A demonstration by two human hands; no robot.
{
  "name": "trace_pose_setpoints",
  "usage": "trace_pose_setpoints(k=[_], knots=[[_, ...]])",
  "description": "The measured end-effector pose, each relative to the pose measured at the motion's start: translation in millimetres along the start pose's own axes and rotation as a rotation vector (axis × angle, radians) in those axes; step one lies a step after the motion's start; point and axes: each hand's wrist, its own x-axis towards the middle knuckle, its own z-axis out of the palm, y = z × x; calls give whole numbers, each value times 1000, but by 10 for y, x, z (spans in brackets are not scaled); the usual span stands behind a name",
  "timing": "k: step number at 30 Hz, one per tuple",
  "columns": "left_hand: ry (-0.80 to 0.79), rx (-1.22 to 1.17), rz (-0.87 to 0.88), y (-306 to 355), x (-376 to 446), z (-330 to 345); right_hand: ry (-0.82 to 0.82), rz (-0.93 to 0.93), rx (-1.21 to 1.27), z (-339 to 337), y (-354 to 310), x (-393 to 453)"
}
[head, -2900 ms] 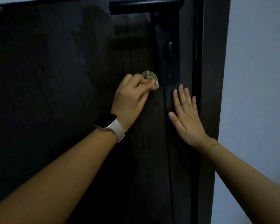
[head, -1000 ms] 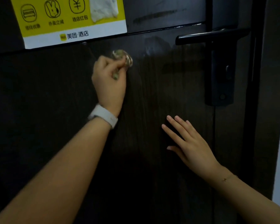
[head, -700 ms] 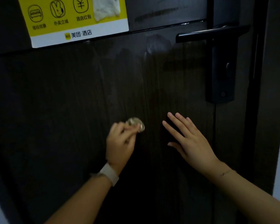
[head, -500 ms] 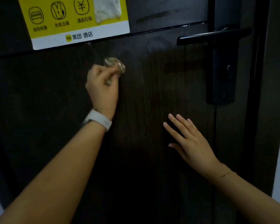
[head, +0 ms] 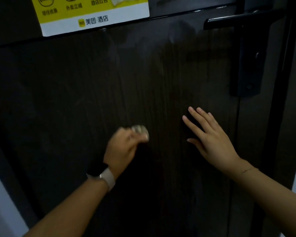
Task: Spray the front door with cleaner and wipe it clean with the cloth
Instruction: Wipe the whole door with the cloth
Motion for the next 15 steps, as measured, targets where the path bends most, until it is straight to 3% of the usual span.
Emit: trace_pose_setpoints(k=[3, 5, 9, 11, 15], knots=[[272, -16, -310, -143, 542, -188, -4, 39, 6, 12, -51, -3], [322, -51, -360, -113, 484, -116, -7, 78, 24, 29, -112, -29], [162, -109, -273, 98, -317, 187, 7, 164, 59, 17, -256, -23], [49, -198, -319, 178, -625, 246, 16, 200, 63, 15, -359, -79], [-108, -548, -530, 418, -892, 212, 162, 502, 474, 157, -841, -689]])
